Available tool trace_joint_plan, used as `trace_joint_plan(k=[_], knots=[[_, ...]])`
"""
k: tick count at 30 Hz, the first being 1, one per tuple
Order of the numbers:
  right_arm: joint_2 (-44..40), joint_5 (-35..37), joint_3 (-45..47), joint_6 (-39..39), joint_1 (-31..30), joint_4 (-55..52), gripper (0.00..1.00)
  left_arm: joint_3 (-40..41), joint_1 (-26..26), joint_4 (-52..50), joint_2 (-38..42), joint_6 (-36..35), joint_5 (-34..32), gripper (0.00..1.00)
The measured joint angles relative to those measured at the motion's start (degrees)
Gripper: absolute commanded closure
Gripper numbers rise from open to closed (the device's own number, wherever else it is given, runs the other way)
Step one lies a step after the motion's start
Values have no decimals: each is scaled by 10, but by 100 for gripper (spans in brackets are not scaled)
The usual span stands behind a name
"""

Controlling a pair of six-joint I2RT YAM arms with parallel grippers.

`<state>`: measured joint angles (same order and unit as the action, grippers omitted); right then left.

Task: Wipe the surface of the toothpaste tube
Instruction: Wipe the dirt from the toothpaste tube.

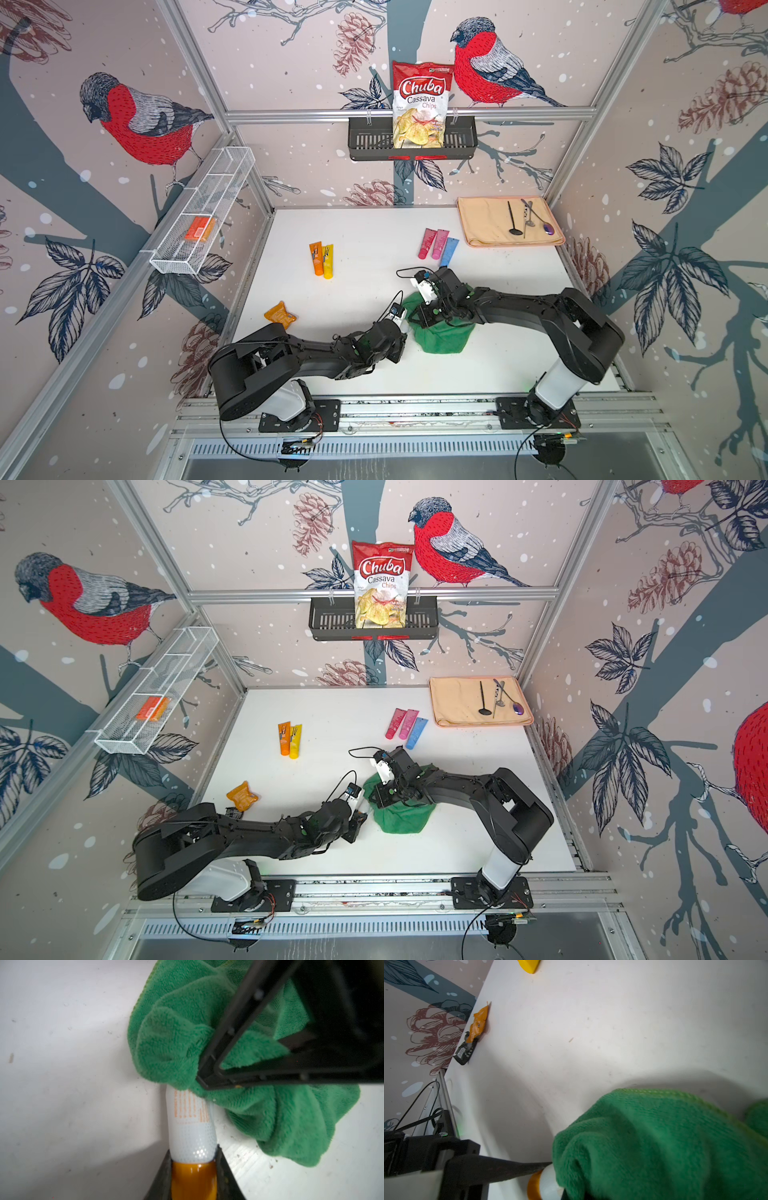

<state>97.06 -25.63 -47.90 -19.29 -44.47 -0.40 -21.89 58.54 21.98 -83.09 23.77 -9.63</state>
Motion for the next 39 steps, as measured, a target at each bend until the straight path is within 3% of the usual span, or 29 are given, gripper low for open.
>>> trace_joint_plan(k=[4, 9, 15, 22, 26, 35, 39], knots=[[17, 9, -8, 0, 31, 3, 100, 0, 0, 2, -1, 0, -3, 91], [20, 72, -14, -2, 54, -1, 100, 2, 0, 5, 0, -2, -5, 91], [11, 114, -11, -2, 24, 5, 100, 3, 0, 6, 1, -2, -5, 91], [-17, 51, 8, -2, -42, 19, 100, 6, 0, 8, 2, -2, -5, 91], [-10, 20, 10, 0, -51, 27, 100, 6, 0, 8, 2, -2, -5, 91], [33, 6, -16, 0, -13, 24, 100, 7, -1, 8, 3, 0, -13, 92], [48, 55, -39, 0, 26, 7, 100, 7, -1, 8, 3, 0, -14, 92]])
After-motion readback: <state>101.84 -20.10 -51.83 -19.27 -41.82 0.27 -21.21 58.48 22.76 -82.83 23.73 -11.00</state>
